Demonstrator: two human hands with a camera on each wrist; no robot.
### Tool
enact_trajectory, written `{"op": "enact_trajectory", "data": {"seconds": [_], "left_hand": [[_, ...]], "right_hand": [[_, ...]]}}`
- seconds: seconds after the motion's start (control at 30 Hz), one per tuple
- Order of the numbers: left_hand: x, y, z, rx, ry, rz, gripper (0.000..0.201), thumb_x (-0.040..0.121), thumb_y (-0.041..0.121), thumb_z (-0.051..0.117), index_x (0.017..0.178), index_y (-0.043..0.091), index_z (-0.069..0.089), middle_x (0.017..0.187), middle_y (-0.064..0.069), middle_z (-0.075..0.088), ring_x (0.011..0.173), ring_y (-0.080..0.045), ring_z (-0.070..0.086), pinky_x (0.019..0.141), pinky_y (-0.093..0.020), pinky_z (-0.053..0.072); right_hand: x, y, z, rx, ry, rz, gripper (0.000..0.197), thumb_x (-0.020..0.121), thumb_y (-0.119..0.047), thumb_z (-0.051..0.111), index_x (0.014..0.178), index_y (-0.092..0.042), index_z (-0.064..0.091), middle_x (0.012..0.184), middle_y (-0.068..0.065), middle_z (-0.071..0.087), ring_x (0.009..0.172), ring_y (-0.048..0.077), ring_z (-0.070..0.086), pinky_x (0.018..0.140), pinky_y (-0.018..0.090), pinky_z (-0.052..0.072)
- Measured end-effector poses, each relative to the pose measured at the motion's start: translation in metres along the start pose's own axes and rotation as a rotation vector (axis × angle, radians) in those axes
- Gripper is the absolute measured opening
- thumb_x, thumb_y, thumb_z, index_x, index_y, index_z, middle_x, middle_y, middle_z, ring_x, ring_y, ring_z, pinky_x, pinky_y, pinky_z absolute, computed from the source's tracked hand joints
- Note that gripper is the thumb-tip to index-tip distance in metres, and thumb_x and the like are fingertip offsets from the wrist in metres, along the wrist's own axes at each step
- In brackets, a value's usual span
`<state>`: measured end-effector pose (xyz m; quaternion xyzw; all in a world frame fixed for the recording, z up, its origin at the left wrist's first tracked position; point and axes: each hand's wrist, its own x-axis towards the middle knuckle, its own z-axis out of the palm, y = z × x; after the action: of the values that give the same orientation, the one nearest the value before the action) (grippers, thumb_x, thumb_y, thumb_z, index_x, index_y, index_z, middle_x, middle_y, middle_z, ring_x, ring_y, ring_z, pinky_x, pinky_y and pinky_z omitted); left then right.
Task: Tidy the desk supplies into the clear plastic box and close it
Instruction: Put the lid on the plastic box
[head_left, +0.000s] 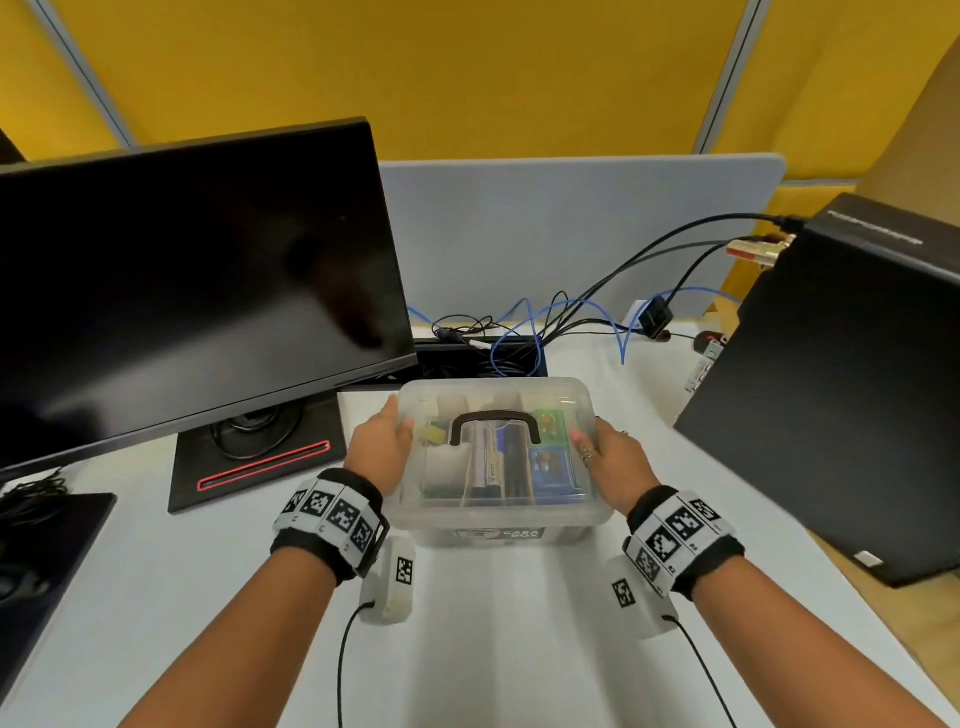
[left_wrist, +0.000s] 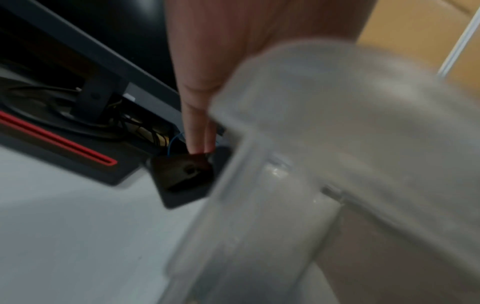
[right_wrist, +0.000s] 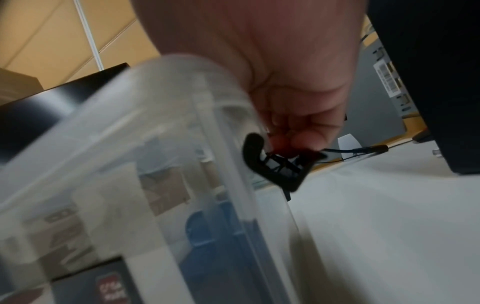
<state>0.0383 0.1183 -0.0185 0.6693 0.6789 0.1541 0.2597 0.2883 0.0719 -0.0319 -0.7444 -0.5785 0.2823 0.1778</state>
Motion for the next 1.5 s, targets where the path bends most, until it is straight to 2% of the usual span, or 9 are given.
{"op": "enact_trajectory", "data": {"seconds": [0.2,0.3,0.5,0.6,0.77,1.0,1.17,1.37,1.5], "left_hand": [[-0.004,-0.003,0.01,-0.197,0.018,-0.294,0.071,0.095,0.038,0.045,0.149,0.009,0.009,0.152,-0.022,0.018,0.137,-0.042,0.026,0.109,-0.049,0.029],[-0.011,-0.005,0.0,-0.301,-0.223,-0.39,0.077,0.09,0.056,0.043,0.145,0.007,0.023,0.137,-0.015,0.046,0.123,-0.034,0.05,0.094,-0.038,0.045],[-0.059,-0.015,-0.013,-0.469,-0.397,-0.256,0.026,0.092,0.043,0.05,0.104,0.022,0.06,0.108,-0.013,0.069,0.102,-0.034,0.065,0.085,-0.045,0.054],[-0.075,-0.022,-0.011,-0.53,-0.345,-0.314,0.011,0.088,0.033,0.06,0.094,0.023,0.061,0.106,-0.012,0.069,0.097,-0.029,0.066,0.079,-0.037,0.055],[-0.087,-0.022,-0.004,-0.394,-0.081,-0.238,0.049,0.085,0.023,0.065,0.125,0.016,0.038,0.1,0.0,0.056,0.082,-0.023,0.061,0.063,-0.033,0.053],[-0.099,-0.009,0.02,-0.572,-0.002,-0.152,0.058,0.095,0.002,0.041,0.145,0.007,0.012,0.131,-0.006,0.044,0.117,-0.02,0.047,0.1,-0.032,0.041],[-0.09,-0.015,0.028,-0.443,0.015,-0.071,0.044,0.09,-0.005,0.037,0.133,0.005,0.036,0.126,-0.013,0.049,0.114,-0.024,0.05,0.101,-0.034,0.044],[-0.084,-0.017,0.031,-0.442,-0.011,-0.072,0.052,0.083,0.031,0.038,0.131,0.011,0.036,0.123,-0.014,0.05,0.11,-0.027,0.053,0.097,-0.046,0.047],[-0.086,-0.018,0.032,-0.372,-0.01,-0.047,0.043,0.094,0.022,0.044,0.133,0.008,0.033,0.126,-0.015,0.047,0.11,-0.029,0.052,0.096,-0.043,0.048]], "right_hand": [[0.001,0.007,0.004,0.141,0.026,0.211,0.057,0.093,-0.045,0.042,0.143,-0.023,0.026,0.146,0.014,0.025,0.134,0.036,0.027,0.111,0.048,0.025],[0.006,0.014,0.008,0.516,-0.068,0.294,0.073,0.09,-0.046,0.048,0.145,-0.009,0.018,0.145,0.014,0.036,0.134,0.033,0.034,0.113,0.046,0.029],[-0.026,0.027,0.003,0.373,-0.135,0.178,0.049,0.088,-0.047,0.05,0.12,-0.01,0.052,0.112,0.013,0.064,0.101,0.029,0.06,0.092,0.044,0.049],[-0.05,0.026,-0.007,0.245,0.0,0.105,0.043,0.088,-0.034,0.058,0.124,-0.011,0.052,0.106,0.014,0.066,0.094,0.028,0.059,0.081,0.032,0.047],[-0.069,0.022,-0.005,-0.073,0.16,-0.084,0.057,0.09,-0.024,0.056,0.141,-0.014,0.034,0.11,0.019,0.066,0.101,0.036,0.057,0.081,0.035,0.046],[-0.075,0.026,0.012,0.256,0.051,-0.039,0.055,0.096,-0.014,0.043,0.146,-0.014,0.02,0.143,0.011,0.043,0.131,0.029,0.039,0.113,0.039,0.03],[-0.076,0.014,0.01,0.001,-0.082,0.027,0.066,0.099,-0.027,0.031,0.146,-0.008,-0.011,0.141,0.026,0.032,0.13,0.038,0.036,0.107,0.043,0.037],[-0.08,0.002,0.009,-0.219,-0.037,0.029,0.079,0.094,-0.05,0.027,0.146,-0.005,-0.012,0.135,0.025,0.039,0.115,0.035,0.049,0.096,0.041,0.044],[-0.082,0.002,0.008,-0.256,-0.082,0.045,0.088,0.09,-0.057,0.032,0.145,-0.005,-0.013,0.139,0.025,0.035,0.12,0.035,0.047,0.098,0.041,0.042]]}}
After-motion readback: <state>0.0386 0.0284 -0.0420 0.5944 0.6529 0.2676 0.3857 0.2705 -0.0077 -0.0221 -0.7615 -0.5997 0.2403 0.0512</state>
